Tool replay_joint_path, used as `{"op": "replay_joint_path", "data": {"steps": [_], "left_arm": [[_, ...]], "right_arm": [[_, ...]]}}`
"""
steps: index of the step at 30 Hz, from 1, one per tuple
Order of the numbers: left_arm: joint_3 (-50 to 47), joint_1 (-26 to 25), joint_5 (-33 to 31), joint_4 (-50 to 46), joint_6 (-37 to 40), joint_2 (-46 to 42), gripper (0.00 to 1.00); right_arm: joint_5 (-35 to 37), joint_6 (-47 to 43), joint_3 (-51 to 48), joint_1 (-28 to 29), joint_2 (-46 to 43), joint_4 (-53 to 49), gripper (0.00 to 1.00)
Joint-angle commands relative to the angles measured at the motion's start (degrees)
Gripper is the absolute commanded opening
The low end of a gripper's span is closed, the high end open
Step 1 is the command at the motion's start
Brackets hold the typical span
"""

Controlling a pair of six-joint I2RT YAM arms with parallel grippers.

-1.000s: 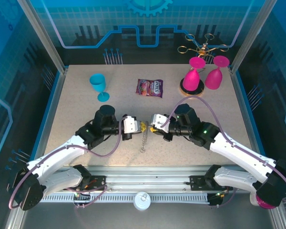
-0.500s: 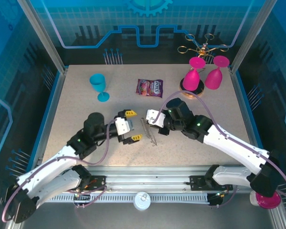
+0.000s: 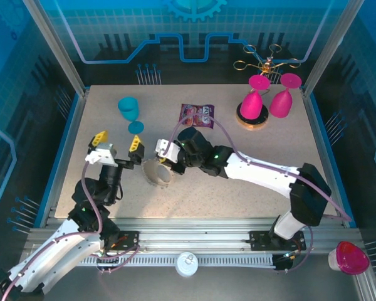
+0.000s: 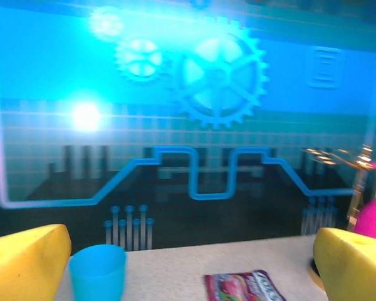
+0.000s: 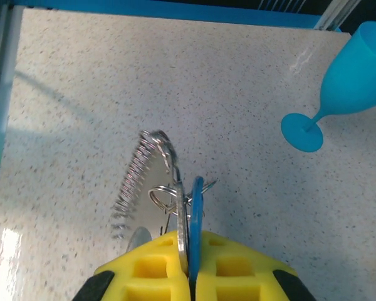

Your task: Put the keys on the keyring

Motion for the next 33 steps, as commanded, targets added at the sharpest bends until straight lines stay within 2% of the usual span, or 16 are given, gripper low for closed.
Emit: {"op": "replay_joint_path", "data": {"steps": [1,7,11,15,19,25,31,33], "left_arm": [[0.99,1.44,-8.27,-0.14,-3.7,1.59,0.99],[2.61,5.2,-5.03,-5.04,-10.8,5.68,0.99],[3.7,6.96,-1.9,-7.18,-13.96,8.69,0.99],[4.14,8.12,-0.02,-7.2,-15.39,11.67,0.99],[3.88,8.98,0.02,-7.04,-15.81,13.35,0.99],[3.08,10.89,-0.4,-8.02,-16.09,14.12,0.99],[2.08,12.64,-0.68,-8.32,-16.44,14.14,0.99],[1.69,13.1,-0.62,-8.32,-16.69,14.11,0.99]], "right_arm": [[-0.01,8.01,-1.98,-1.09,1.4,8.5,0.0],[1.38,6.44,-8.18,-6.62,-0.3,5.05,0.0],[2.96,0.64,-10.46,-10.42,-1.84,-1.56,0.0],[8.27,-9.34,-11.95,-13.4,-2.34,-8.03,0.0],[17.53,-19.01,-14.76,-13.65,-2.49,-12.39,0.0],[28.31,-22.98,-21.27,-13.59,-4.13,-14.54,0.0],[31.09,-23.46,-24.69,-12.74,-5.87,-15.74,0.0],[32.35,-23.15,-25.42,-12.73,-5.78,-16.31,0.04]]}}
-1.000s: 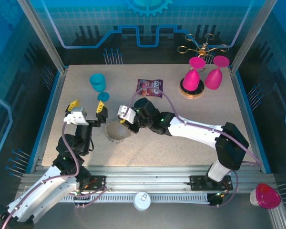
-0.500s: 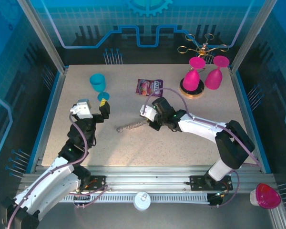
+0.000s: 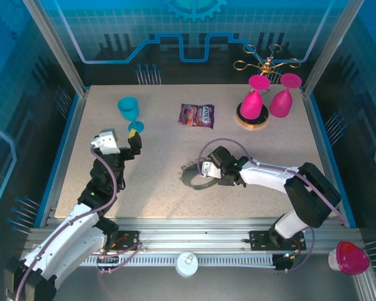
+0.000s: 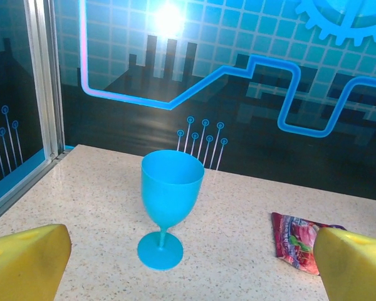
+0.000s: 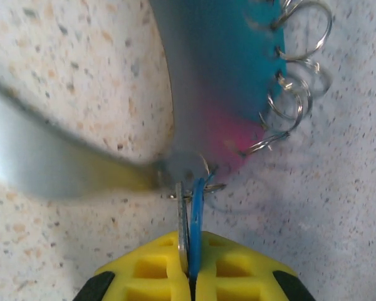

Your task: Put the keys on the keyring

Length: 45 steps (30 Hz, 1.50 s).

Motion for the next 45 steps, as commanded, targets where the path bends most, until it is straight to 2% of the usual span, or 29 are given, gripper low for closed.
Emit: {"op": "replay_joint_path", "data": {"steps": [1,3,5,11,17,21,24,26,28,30,33,34,35,37,41,42,45], "left_arm": [[-0.56,1.13,0.28,0.09,-1.63,-0.09,0.99],[-0.82,1.66,0.29,-0.14,-1.73,0.06,0.99],[-0.97,2.19,0.39,-0.18,-1.74,0.25,0.99],[-1.73,3.27,0.04,0.05,-1.76,0.83,0.99],[-2.16,3.76,-0.59,-0.53,-0.19,0.53,0.99],[-2.39,4.27,-1.62,-1.1,3.07,0.22,0.99],[-3.33,5.8,-1.56,-0.41,5.94,1.04,0.99],[-4.58,7.38,0.51,1.3,8.02,2.84,0.99],[-5.51,8.92,2.48,2.87,9.02,5.62,0.99],[-6.42,10.12,4.79,5.03,9.8,8.45,0.99],[-8.2,11.69,8.23,10.07,9.95,13.72,0.99],[-9.1,12.34,10.02,12.71,9.39,15.68,0.99],[-9.75,13.08,11.98,14.87,8.79,17.6,0.99],[-10.72,14.29,16.41,20.57,8.33,22.3,0.99],[-12.08,15.51,22.13,32.96,9.53,31.7,0.99],[-11.77,16.04,23.32,35.03,9.25,34.13,0.99],[-10.11,16.55,26.57,37.33,10.46,38.36,0.99]], "right_arm": [[4.37,-1.16,-1.42,0.59,-1.58,-2.01,0.09],[6.38,-1.4,-2.05,0.45,-1.65,-2.89,0.17],[7.8,-1.11,-2.04,-0.16,-1.58,-4.93,0.21],[12.07,1.11,-1.07,-4.32,-1.41,-11.42,0.21],[12.9,4.32,0.67,-8.66,-1.9,-14.94,0.2],[7.95,9.05,2.26,-9.73,-6.39,-11.56,0.23],[-2.96,17.58,-0.02,-13.09,-15.01,-0.16,0.36],[-10.75,24.27,-6.18,-18.48,-20.91,13.53,0.45],[-17.03,31.6,-15.2,-25.45,-25.11,31.49,0.51],[-18.88,34.1,-23.02,-29.8,-25.93,47.96,0.54],[-19.47,31.94,-31.8,-33.8,-22.13,68.13,0.64],[-19.49,34.57,-32.44,-35.79,-20.01,70.89,0.66],[-21.74,36.29,-32.38,-37.67,-18.34,71.2,0.66],[-25.71,39.34,-33.0,-40.01,-13.28,77.95,0.67],[-31.23,38.57,-32.67,-40.35,-0.05,89.36,0.67],[-31.53,39.08,-33.12,-40.27,3.83,97.07,0.67],[-28.72,39.99,-34.34,-40.9,0.53,93.94,0.7]]}}
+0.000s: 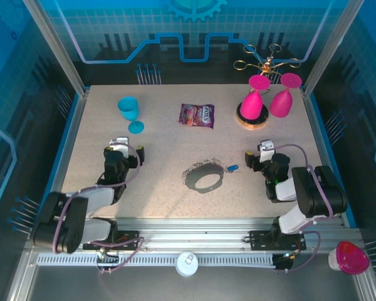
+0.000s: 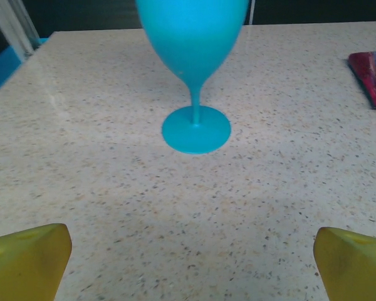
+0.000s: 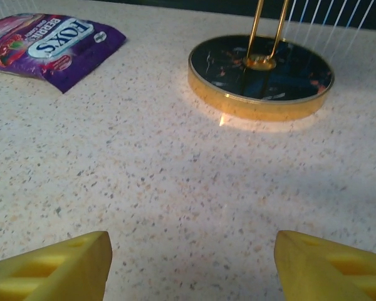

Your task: Put the keys on the keyring

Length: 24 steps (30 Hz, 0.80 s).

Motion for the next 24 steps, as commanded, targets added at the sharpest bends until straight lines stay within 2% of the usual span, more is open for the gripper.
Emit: {"op": "replay_joint_path", "data": {"steps": [1,3,5,7,8,11,13,15,22,24], "left_arm": [[1.74,0.79,6.97,9.71,2.75,3.82,0.99],[2.43,0.92,7.79,12.31,3.43,8.06,0.99],[1.3,1.47,5.64,18.16,2.18,11.69,1.0],[-0.21,2.28,6.08,26.9,2.12,16.4,0.99],[-0.88,2.03,5.33,27.7,2.23,16.53,0.99],[0.59,1.97,1.96,24.09,1.08,15.76,0.99],[1.31,1.84,2.09,21.93,0.99,15.4,0.99],[4.32,1.95,3.22,15.84,1.16,15.14,0.99],[5.51,2.87,3.57,13.26,-0.12,14.78,0.99],[7.26,4.09,5.18,9.69,-1.3,14.81,0.99]], "right_arm": [[-2.23,2.2,0.17,-1.03,-0.3,10.91,0.7],[-3.19,1.86,1.39,-1.04,-0.72,8.15,0.7],[-3.43,1.7,2.18,-1.04,-1.16,6.19,0.69],[-3.61,1.79,2.69,-1.12,-1.17,5.12,0.69],[-3.38,1.81,3.15,-1.12,-1.42,4.01,0.69],[-1.76,2.42,5.81,-1.13,-1.81,-1.72,0.69],[-0.33,3.15,8.52,-1.09,-2.0,-7.01,0.69],[-0.43,3.21,10.0,-1.1,-1.89,-9.89,0.71],[-0.49,3.23,9.93,-1.13,-1.78,-9.55,0.71],[-0.37,3.31,10.07,-1.16,-1.78,-9.79,0.72]]}}
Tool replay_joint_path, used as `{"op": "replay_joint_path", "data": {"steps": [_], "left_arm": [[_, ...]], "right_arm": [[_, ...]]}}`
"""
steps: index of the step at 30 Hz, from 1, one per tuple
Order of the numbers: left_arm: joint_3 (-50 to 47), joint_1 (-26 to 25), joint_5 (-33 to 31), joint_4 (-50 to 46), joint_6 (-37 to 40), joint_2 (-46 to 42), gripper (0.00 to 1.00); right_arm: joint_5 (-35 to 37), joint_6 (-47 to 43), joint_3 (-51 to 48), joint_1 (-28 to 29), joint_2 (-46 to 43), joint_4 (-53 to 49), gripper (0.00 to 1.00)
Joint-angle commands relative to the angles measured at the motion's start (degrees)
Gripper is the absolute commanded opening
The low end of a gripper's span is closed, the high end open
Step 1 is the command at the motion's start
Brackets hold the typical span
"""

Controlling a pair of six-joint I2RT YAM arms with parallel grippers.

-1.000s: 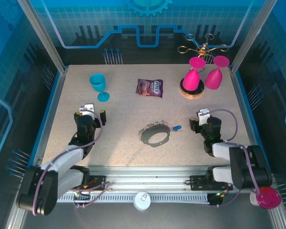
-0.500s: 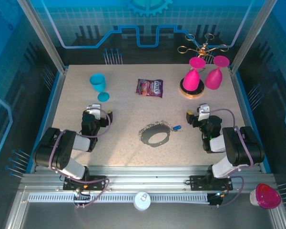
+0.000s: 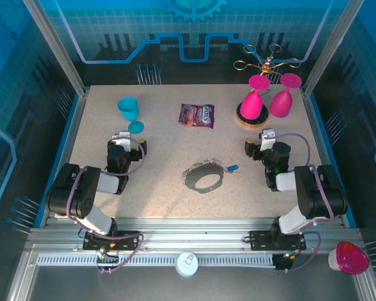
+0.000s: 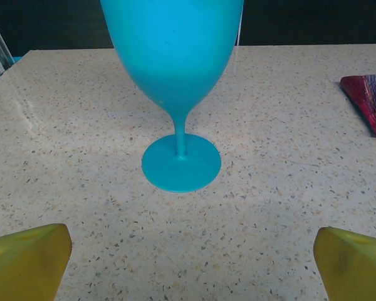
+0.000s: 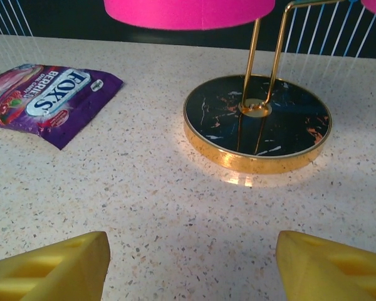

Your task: Put the keys on the keyring

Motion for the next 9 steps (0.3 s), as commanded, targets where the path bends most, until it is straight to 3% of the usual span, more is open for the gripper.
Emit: {"op": "replay_joint_path", "data": {"steps": [1,5,7,9], "left_arm": [[3.41,3.25,4.6,-6.39,-2.85,-1.25,0.99],[3.57,4.23,6.36,-6.27,-3.17,-1.09,0.99],[3.34,4.23,6.34,-5.97,-3.09,-1.2,0.99],[3.27,4.14,6.94,-5.82,-2.92,-1.23,0.99]], "right_arm": [[0.73,0.63,0.83,-0.76,-0.9,-1.33,0.72],[2.01,0.42,1.2,-0.3,-0.9,-2.02,0.78],[1.9,0.41,1.04,-0.27,-0.99,-1.89,1.0],[2.02,0.28,0.83,-0.2,-0.99,-1.45,1.0]]}}
